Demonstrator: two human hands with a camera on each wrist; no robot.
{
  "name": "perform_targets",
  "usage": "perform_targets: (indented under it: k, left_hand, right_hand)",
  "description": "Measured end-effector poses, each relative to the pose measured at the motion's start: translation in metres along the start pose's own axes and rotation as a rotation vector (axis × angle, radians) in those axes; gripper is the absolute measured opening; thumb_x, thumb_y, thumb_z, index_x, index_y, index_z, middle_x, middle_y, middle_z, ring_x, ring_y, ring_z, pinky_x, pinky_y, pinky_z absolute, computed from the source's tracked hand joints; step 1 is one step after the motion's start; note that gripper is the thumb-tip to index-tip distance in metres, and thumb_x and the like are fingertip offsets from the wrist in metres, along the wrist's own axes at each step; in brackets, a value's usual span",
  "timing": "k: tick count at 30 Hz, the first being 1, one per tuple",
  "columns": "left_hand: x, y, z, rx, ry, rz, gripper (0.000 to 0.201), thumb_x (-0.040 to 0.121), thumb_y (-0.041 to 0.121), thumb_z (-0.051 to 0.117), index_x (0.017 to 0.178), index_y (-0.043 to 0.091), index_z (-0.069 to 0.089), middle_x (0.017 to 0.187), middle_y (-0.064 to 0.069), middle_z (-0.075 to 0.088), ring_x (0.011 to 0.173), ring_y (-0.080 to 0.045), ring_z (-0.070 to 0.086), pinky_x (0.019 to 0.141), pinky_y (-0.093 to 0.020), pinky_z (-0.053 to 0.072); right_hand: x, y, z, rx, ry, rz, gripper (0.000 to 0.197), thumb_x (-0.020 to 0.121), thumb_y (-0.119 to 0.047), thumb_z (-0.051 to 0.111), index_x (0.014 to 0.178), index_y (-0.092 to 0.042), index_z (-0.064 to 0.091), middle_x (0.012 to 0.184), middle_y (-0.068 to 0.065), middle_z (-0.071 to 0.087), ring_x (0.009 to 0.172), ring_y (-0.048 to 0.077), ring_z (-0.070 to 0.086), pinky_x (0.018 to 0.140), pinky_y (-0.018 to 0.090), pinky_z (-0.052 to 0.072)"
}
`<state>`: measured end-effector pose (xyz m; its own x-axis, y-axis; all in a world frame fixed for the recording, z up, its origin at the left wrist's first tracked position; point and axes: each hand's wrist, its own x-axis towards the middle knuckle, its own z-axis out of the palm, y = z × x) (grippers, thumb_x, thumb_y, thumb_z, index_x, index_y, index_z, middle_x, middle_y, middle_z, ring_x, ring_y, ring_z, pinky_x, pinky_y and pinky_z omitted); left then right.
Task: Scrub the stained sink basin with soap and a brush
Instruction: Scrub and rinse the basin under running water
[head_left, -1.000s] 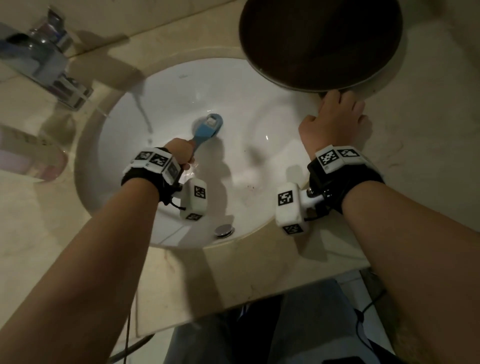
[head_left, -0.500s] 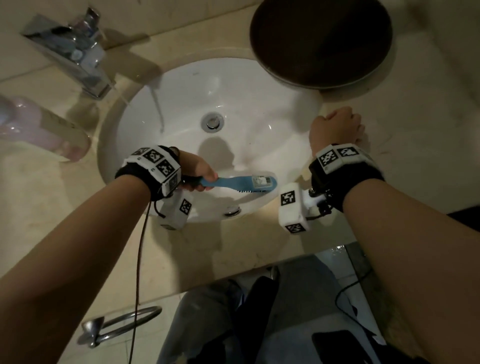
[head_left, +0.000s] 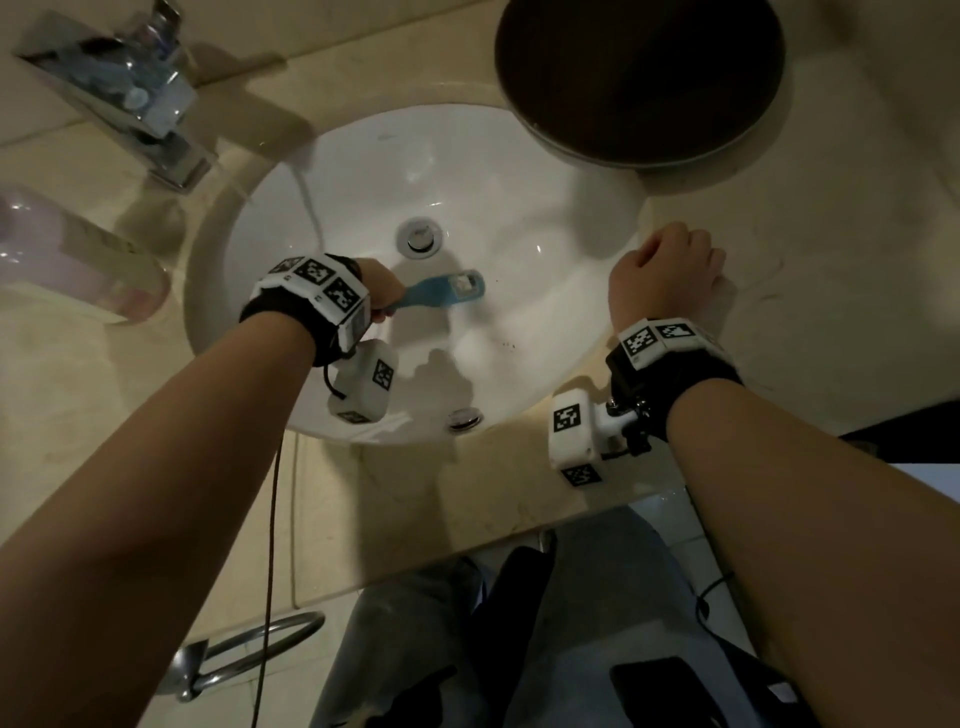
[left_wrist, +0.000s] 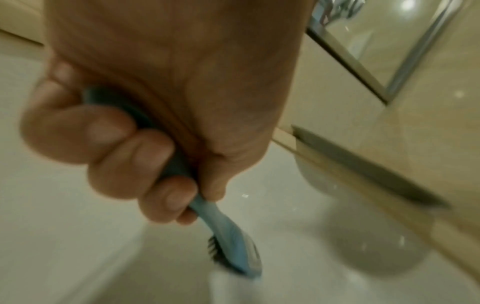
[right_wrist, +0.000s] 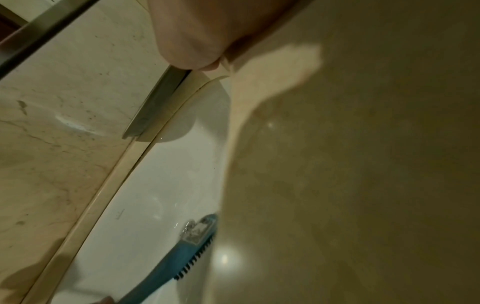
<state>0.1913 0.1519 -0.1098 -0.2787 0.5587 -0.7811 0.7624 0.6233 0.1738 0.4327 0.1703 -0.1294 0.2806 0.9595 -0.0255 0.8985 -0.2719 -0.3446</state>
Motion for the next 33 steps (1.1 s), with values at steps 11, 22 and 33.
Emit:
perform_targets:
  k: [11,22,33]
  left_hand:
    - [-0.011,0.002,0.01,0.14,-0.452,-0.049,0.035,0.1,0.025,0.03,0.072,0.012,0.045,0.063,0.0,0.038,0.031,-0.006,0.038,0.03,-0.004,0.025]
    - [0.005,-0.001,-0.005,-0.125,-0.09,-0.018,0.035,0.098,0.019,0.038,0.065,0.007,0.043,0.052,-0.004,0.038,0.016,-0.005,0.028,0.029,-0.002,0.022]
    - [-0.001,-0.015,0.013,0.141,-0.467,-0.073,0.033,0.097,0.025,0.035,0.069,0.011,0.044,0.058,-0.001,0.04,0.026,-0.007,0.033,0.032,-0.008,0.024]
  right_hand:
    - [0.003,-0.001,0.001,0.003,-0.031,0.013,0.029,0.092,-0.021,0.038,0.116,-0.013,0.053,0.126,0.007,0.05,0.119,0.028,0.043,0.1,0.04,0.03]
    - [0.001,-0.002,0.001,-0.006,-0.021,0.012,0.029,0.091,-0.021,0.039,0.114,-0.012,0.053,0.124,0.008,0.051,0.117,0.028,0.043,0.098,0.041,0.031]
    - [0.001,0.002,0.001,-0.021,-0.015,-0.015,0.029,0.091,-0.023,0.038,0.113,-0.015,0.054,0.123,0.006,0.052,0.116,0.027,0.045,0.097,0.041,0.034]
